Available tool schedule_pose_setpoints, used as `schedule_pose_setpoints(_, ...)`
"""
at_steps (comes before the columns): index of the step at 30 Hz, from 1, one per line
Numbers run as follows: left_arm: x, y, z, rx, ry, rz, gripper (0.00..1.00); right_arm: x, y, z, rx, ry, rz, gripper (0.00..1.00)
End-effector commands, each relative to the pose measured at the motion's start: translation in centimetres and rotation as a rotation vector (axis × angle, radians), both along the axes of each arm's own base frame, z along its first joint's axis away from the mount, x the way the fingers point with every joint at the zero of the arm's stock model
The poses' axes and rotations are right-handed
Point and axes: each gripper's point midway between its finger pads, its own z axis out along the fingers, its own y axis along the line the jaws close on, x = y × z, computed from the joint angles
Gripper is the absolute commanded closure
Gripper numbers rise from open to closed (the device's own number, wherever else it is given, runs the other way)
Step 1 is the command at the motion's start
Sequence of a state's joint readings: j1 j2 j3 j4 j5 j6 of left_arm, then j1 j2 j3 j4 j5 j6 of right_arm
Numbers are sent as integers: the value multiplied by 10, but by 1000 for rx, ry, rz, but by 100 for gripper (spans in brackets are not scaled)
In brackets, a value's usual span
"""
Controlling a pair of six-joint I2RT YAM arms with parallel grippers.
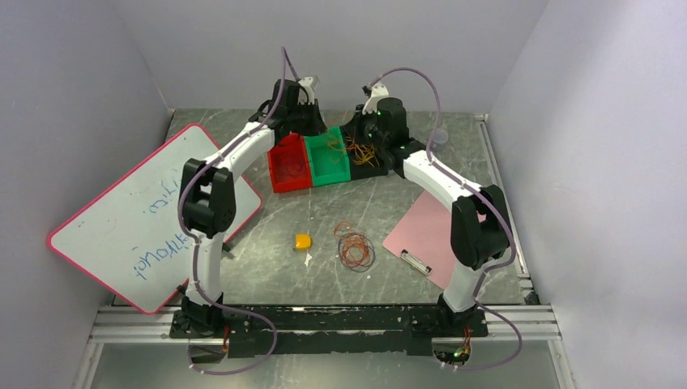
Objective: Untangle the cables
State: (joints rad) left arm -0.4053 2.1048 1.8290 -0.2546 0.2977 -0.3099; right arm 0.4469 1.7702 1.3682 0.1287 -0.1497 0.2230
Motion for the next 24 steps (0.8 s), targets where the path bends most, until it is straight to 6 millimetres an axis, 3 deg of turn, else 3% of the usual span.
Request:
schedule_pose_setpoints(1,13,-5,-6,-3,-15,-26,92,17,8,7,2,-47,37,100)
schedule_pose_setpoints(5,17,-4,-17,14,0,-9,85,25,14,-8,-8,-20,56,100)
schedule_pose_setpoints(13,16,21,-11,24,-10,56,66,34,17,-35,-36,19,57,100)
schedule_pose_setpoints(18,15,39,4,2,-25,91,56,38,18,-46,-46,37,61,100)
schedule_pose_setpoints(23,4,60,34,-8,-74,136,54,41,22,-52,-51,51,73,100)
schedule_pose_setpoints(24,1,64,38,-9,-81,143,54,43,24,-62,-57,68,74,100)
